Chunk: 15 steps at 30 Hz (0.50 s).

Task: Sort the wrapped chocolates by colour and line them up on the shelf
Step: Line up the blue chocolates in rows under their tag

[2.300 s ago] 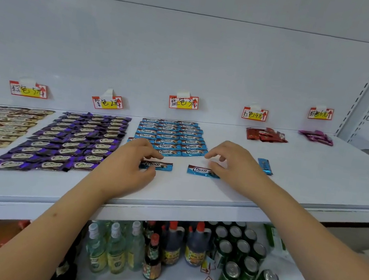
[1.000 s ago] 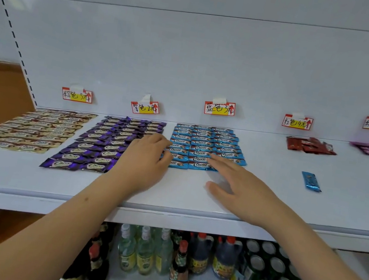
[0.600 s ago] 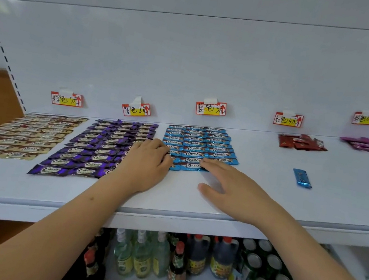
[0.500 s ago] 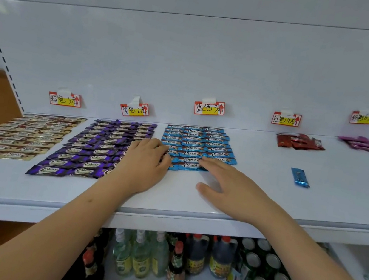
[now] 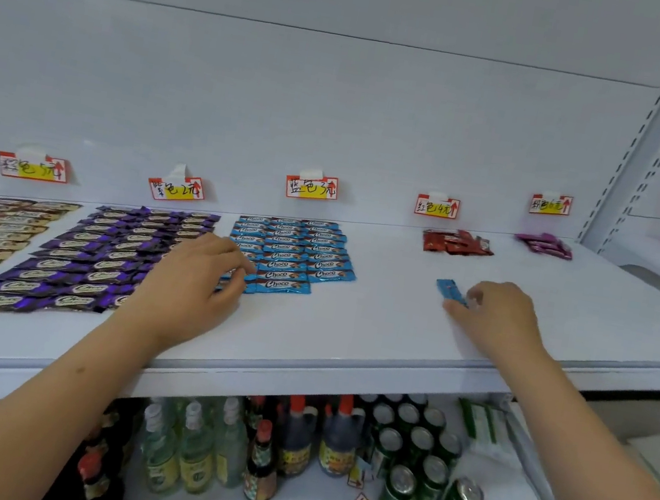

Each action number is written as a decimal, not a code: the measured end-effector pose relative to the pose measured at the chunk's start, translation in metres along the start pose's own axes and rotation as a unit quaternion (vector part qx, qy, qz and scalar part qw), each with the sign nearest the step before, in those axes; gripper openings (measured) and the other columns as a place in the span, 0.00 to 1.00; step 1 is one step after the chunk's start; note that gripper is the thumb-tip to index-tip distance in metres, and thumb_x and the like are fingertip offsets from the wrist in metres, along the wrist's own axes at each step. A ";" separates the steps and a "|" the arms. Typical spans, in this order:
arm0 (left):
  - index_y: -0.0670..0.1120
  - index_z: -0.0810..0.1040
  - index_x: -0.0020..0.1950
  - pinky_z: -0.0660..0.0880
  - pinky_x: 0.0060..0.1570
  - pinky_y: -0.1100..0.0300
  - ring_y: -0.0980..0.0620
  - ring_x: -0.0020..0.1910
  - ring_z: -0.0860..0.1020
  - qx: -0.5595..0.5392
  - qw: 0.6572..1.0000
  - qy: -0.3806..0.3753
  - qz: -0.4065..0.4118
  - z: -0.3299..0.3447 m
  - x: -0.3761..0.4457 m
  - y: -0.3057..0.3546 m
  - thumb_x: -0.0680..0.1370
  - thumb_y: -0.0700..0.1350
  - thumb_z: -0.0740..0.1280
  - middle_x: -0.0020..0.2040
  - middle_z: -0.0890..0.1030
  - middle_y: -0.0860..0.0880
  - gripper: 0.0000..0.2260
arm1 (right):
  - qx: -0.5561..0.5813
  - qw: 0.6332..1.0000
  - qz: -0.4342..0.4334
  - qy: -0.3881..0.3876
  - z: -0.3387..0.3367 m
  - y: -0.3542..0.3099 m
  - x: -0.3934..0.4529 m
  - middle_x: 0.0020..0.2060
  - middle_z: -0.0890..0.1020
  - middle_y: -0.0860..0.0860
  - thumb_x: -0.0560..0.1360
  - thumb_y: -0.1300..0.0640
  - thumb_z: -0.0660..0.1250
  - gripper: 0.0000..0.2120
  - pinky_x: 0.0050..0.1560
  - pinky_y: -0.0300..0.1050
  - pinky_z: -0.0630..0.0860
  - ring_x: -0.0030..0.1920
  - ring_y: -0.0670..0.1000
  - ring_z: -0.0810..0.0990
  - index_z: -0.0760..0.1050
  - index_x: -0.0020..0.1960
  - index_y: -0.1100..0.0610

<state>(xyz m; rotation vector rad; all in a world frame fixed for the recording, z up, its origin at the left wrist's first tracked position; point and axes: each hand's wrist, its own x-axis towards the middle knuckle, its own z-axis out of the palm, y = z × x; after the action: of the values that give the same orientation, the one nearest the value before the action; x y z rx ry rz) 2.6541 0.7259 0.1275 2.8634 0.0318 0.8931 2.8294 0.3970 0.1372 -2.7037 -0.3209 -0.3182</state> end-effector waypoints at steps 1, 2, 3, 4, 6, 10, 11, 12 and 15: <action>0.48 0.83 0.51 0.73 0.50 0.53 0.50 0.48 0.76 -0.003 1.000 -0.008 0.005 -0.001 0.000 0.001 0.76 0.51 0.55 0.48 0.80 0.53 0.19 | 0.024 0.999 -0.004 -0.028 -0.001 0.002 0.002 0.50 0.81 0.54 0.76 0.49 0.69 0.15 0.41 0.43 0.71 0.47 0.53 0.76 0.79 0.57 0.59; 0.48 0.84 0.51 0.74 0.50 0.52 0.50 0.48 0.76 -0.004 1.000 -0.015 0.009 -0.002 0.000 0.001 0.76 0.52 0.55 0.49 0.81 0.53 0.19 | 0.056 0.997 -0.010 -0.049 -0.001 0.001 0.003 0.48 0.81 0.52 0.76 0.53 0.69 0.10 0.37 0.42 0.69 0.45 0.50 0.75 0.80 0.55 0.57; 0.48 0.84 0.51 0.74 0.50 0.52 0.50 0.48 0.76 -0.005 1.000 -0.021 0.012 -0.003 -0.001 0.002 0.76 0.52 0.55 0.49 0.81 0.53 0.19 | 0.085 0.994 -0.016 -0.063 -0.001 -0.003 0.003 0.47 0.80 0.50 0.76 0.56 0.69 0.06 0.35 0.38 0.67 0.44 0.49 0.75 0.79 0.52 0.55; 0.48 0.84 0.51 0.74 0.51 0.53 0.51 0.49 0.76 -0.007 1.000 -0.027 0.013 -0.005 -0.001 0.003 0.76 0.52 0.55 0.50 0.80 0.54 0.19 | 0.105 0.992 -0.022 -0.072 -0.002 -0.008 0.003 0.46 0.80 0.49 0.75 0.59 0.69 0.05 0.33 0.35 0.66 0.44 0.48 0.75 0.78 0.50 0.54; 0.49 0.84 0.52 0.74 0.52 0.53 0.51 0.50 0.76 -0.017 0.999 -0.035 0.015 -0.008 -0.003 0.006 0.75 0.52 0.55 0.51 0.80 0.53 0.19 | 0.135 0.988 -0.043 -0.068 -0.002 -0.019 0.001 0.45 0.81 0.49 0.73 0.62 0.69 0.05 0.32 0.31 0.64 0.41 0.46 0.75 0.78 0.46 0.53; 0.48 0.83 0.54 0.74 0.53 0.57 0.52 0.52 0.76 -0.026 0.998 -0.053 0.024 -0.009 -0.007 0.011 0.74 0.53 0.55 0.53 0.79 0.53 0.20 | 0.088 0.989 -0.119 -0.007 0.010 -0.045 -0.016 0.44 0.81 0.51 0.74 0.62 0.67 0.06 0.36 0.39 0.68 0.39 0.47 0.75 0.79 0.48 0.53; 0.48 0.83 0.55 0.73 0.53 0.58 0.53 0.53 0.75 -0.029 0.998 -0.058 0.023 -0.009 -0.008 0.011 0.74 0.53 0.55 0.53 0.78 0.54 0.20 | 0.056 0.987 -0.151 0.006 0.014 -0.053 -0.022 0.44 0.79 0.51 0.75 0.59 0.67 0.05 0.39 0.42 0.70 0.41 0.49 0.75 0.79 0.50 0.53; 0.49 0.82 0.55 0.73 0.54 0.58 0.54 0.53 0.75 -0.034 0.997 -0.062 0.019 -0.008 -0.008 0.011 0.74 0.54 0.54 0.54 0.77 0.55 0.21 | 0.043 0.981 -0.191 0.002 0.017 -0.061 -0.028 0.44 0.78 0.50 0.76 0.56 0.67 0.05 0.43 0.43 0.71 0.42 0.49 0.75 0.80 0.50 0.53; 0.49 0.82 0.58 0.73 0.55 0.58 0.56 0.54 0.73 -0.046 0.997 -0.069 0.004 -0.006 -0.009 0.010 0.74 0.54 0.55 0.54 0.76 0.57 0.21 | 0.108 0.936 -0.316 -0.107 0.020 -0.082 -0.046 0.45 0.77 0.46 0.77 0.47 0.68 0.11 0.48 0.39 0.73 0.41 0.43 0.74 0.80 0.56 0.50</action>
<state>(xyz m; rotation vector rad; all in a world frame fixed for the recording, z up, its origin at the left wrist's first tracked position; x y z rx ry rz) 2.6434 0.7163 0.1288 2.8333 -0.0356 0.6771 2.7676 0.4700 0.1363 -2.3489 -1.2202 -0.1465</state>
